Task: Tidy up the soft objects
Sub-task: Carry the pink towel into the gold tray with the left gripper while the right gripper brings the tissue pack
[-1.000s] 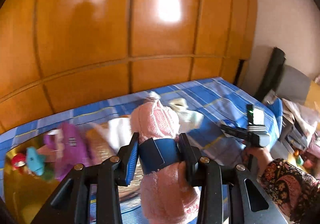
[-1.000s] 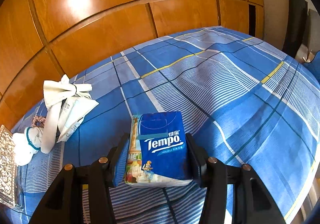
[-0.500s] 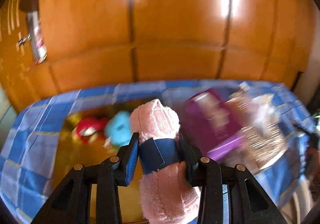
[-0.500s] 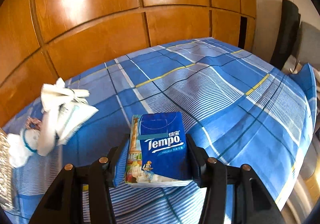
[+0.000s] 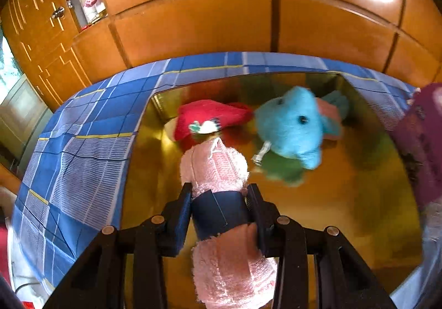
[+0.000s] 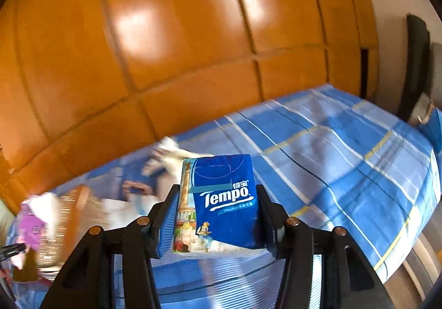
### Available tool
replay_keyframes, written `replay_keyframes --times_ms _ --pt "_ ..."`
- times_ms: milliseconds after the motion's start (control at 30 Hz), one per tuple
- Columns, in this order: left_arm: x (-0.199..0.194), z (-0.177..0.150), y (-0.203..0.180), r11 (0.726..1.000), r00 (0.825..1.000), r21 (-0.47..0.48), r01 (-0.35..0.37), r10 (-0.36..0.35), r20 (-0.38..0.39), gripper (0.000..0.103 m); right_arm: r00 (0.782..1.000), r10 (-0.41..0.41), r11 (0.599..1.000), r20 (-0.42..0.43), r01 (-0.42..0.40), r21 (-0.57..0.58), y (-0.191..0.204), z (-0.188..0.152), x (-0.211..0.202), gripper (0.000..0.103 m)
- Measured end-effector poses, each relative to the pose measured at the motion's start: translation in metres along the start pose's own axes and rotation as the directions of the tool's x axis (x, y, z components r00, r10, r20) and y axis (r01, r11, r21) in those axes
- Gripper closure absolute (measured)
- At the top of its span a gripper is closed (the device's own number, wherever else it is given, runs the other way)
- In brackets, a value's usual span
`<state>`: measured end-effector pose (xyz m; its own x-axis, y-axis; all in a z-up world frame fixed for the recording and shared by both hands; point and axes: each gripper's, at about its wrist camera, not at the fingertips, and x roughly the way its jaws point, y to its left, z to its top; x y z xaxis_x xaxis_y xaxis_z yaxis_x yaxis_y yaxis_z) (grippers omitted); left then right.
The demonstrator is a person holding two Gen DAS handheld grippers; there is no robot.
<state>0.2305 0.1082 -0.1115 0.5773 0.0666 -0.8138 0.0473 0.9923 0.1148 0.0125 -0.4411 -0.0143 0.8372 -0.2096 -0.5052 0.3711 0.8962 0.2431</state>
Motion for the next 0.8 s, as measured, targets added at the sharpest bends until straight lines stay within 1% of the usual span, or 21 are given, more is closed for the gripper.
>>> replay_keyframes --times_ms 100,167,233,300,333,367,433,500,567,600,667,800 --pt "0.009 0.007 0.007 1.000 1.000 0.001 -0.017 0.017 -0.005 0.062 0.998 0.051 0.998 0.036 -0.049 -0.037 0.027 0.004 -0.020 0.051" --pt "0.015 0.013 0.009 0.999 0.999 0.000 -0.041 0.041 -0.003 0.058 0.994 0.091 0.994 0.052 -0.087 -0.066 0.047 0.006 -0.032 0.051" --pt "0.018 0.017 0.014 0.998 0.999 -0.008 -0.055 0.055 0.004 0.056 0.989 0.136 0.986 0.060 -0.129 -0.102 0.070 0.007 -0.041 0.051" --pt "0.018 0.020 0.016 0.997 0.997 -0.016 -0.069 0.070 0.019 0.043 0.983 0.174 0.979 0.060 -0.166 -0.120 0.087 0.008 -0.046 0.051" --pt "0.017 0.021 0.018 0.997 0.997 -0.025 -0.073 0.074 0.030 0.032 0.979 0.196 0.974 0.058 -0.187 -0.129 0.097 0.007 -0.048 0.051" --pt "0.016 0.022 0.020 0.997 0.996 -0.032 -0.074 0.075 0.041 0.028 0.975 0.214 0.969 0.056 -0.204 -0.137 0.104 0.007 -0.050 0.051" --pt "0.008 0.022 0.023 0.997 0.995 -0.050 -0.060 0.063 0.071 0.025 0.966 0.255 0.957 0.047 -0.244 -0.159 0.124 0.007 -0.052 0.051" --pt "-0.002 0.021 0.028 0.995 0.994 -0.081 -0.051 0.058 0.089 0.019 0.956 0.290 0.942 0.037 -0.278 -0.187 0.142 0.005 -0.054 0.051" --pt "-0.015 0.014 0.034 0.990 0.992 -0.131 -0.050 0.064 0.106 0.009 0.941 0.339 0.919 0.021 -0.326 -0.224 0.165 0.003 -0.055 0.051" --pt "-0.022 0.010 0.036 0.987 0.991 -0.154 -0.041 0.060 0.117 0.008 0.932 0.362 0.906 0.009 -0.350 -0.240 0.175 0.000 -0.057 0.051" --pt "-0.033 0.000 0.038 0.982 0.990 -0.187 -0.025 0.051 0.132 0.007 0.915 0.404 0.877 -0.018 -0.392 -0.278 0.198 -0.006 -0.058 0.051" --pt "-0.045 -0.021 0.033 0.978 0.993 -0.208 -0.029 0.053 0.110 0.007 0.869 0.477 0.801 -0.128 -0.490 -0.344 0.252 -0.025 -0.053 0.051"
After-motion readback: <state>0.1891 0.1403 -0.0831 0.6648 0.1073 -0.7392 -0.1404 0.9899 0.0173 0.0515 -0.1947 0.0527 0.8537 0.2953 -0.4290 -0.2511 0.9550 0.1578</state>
